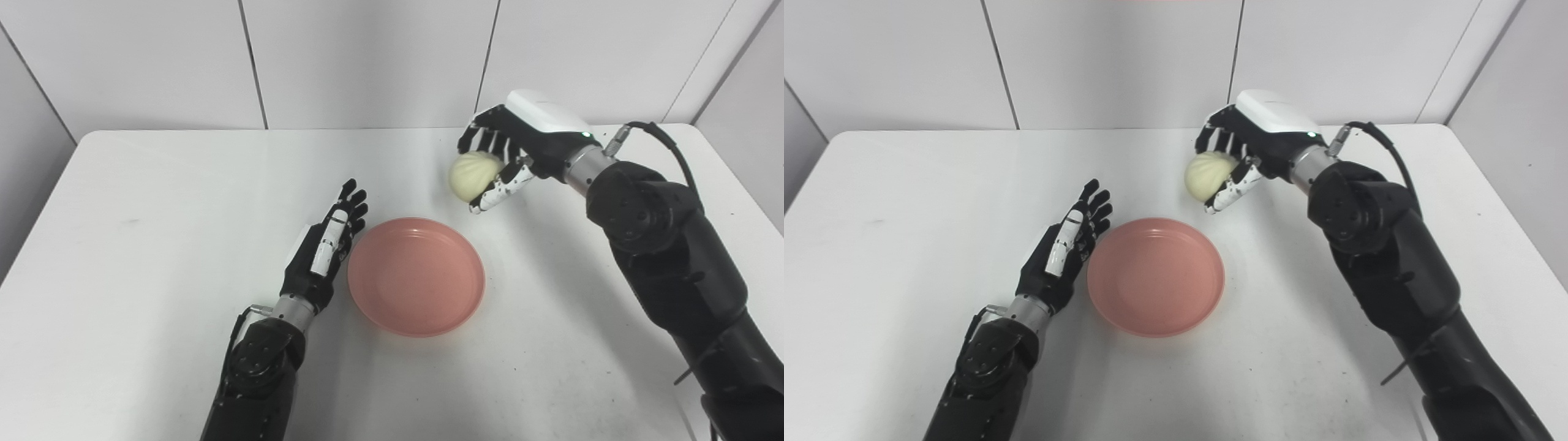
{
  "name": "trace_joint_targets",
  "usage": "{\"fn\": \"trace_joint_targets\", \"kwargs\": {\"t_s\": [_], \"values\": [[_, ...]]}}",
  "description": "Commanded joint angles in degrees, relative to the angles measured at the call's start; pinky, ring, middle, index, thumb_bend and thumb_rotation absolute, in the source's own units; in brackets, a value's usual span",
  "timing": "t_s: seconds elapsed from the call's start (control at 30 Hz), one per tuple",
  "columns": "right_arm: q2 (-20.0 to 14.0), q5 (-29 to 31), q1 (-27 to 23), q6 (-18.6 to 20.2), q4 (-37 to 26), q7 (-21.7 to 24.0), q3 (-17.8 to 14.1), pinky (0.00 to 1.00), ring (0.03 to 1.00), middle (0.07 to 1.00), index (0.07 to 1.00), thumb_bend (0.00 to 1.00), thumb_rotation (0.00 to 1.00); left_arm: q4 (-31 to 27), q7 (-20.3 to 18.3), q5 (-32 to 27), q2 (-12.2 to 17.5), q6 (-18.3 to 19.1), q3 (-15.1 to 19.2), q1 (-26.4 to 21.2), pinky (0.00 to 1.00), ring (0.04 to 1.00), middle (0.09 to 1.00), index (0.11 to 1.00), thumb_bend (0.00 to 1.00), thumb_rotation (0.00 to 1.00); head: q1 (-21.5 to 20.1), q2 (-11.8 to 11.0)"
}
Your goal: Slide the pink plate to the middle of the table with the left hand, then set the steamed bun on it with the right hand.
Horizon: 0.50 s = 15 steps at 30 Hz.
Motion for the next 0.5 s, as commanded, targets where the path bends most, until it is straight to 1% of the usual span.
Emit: {"fn": "trace_joint_targets", "kwargs": {"t_s": [0.0, 0.1, 0.23, 0.33, 0.4, 0.47], "values": [[1.06, 0.11, -3.24, -0.91, -3.16, 0.32, 0.53, 0.32, 0.390, 0.440, 0.544, 0.51, 0.00, 3.89, 0.38, 0.65, -0.02, 3.74, -0.21, 2.45, 0.98, 0.981, 0.989, 0.989, 0.41, 1.00, 0.01, 0.30], [2.62, -1.15, -3.24, 0.45, -4.55, 1.51, 2.05, 0.32, 0.387, 0.437, 0.546, 0.51, 0.00, 3.82, 0.53, 0.91, -0.10, 3.83, -0.21, 2.45, 0.97, 0.972, 0.984, 0.986, 0.41, 1.00, -0.48, 0.72], [4.29, -2.99, -3.12, -0.93, -4.37, 2.18, 4.46, 0.32, 0.397, 0.441, 0.541, 0.52, 0.00, 3.01, 0.29, 0.82, 0.06, 4.12, -0.29, 2.59, 0.97, 0.975, 0.984, 0.988, 0.41, 1.00, -0.92, 1.33], [4.08, -5.64, -3.64, 0.07, -5.27, 4.99, 6.33, 0.29, 0.377, 0.436, 0.542, 0.52, 0.00, 2.06, 0.36, 0.93, 0.21, 4.93, -0.34, 2.74, 0.97, 0.980, 0.985, 0.989, 0.39, 1.00, -1.40, 1.87], [3.88, -7.52, -3.56, -0.33, -5.68, 5.92, 7.00, 0.28, 0.363, 0.432, 0.543, 0.52, 0.00, 1.47, 0.38, 0.98, 0.34, 5.36, -0.37, 2.86, 0.97, 0.980, 0.985, 0.988, 0.39, 1.00, -1.78, 2.12], [3.89, -8.65, -3.39, -0.86, -5.82, 6.66, 7.21, 0.25, 0.336, 0.468, 0.502, 0.52, 0.00, 1.16, 0.31, 0.79, 0.42, 5.71, -0.25, 2.91, 0.97, 0.980, 0.983, 0.986, 0.39, 1.00, -2.09, 2.35]]}}
